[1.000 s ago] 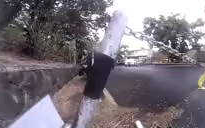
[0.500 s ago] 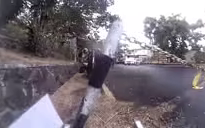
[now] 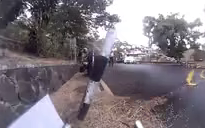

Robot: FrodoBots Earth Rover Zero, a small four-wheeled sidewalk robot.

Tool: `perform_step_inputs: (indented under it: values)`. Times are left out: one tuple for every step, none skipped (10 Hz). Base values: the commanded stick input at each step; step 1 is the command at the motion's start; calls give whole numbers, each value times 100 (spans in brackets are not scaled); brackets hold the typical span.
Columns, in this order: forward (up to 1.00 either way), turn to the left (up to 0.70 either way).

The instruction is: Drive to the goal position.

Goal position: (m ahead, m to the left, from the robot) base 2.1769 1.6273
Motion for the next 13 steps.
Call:
perform_step_inputs:
  values:
    - [-46,0]
    - [-36,0]
    - [-28,0]
    - [-21,0]
    - [-13,0]
    - [-6,0]
    - [0,0]
    - [0,0]
    - [0,0]
    - [0,0]
    - [0,0]
    - [0,0]
    - [0,0]
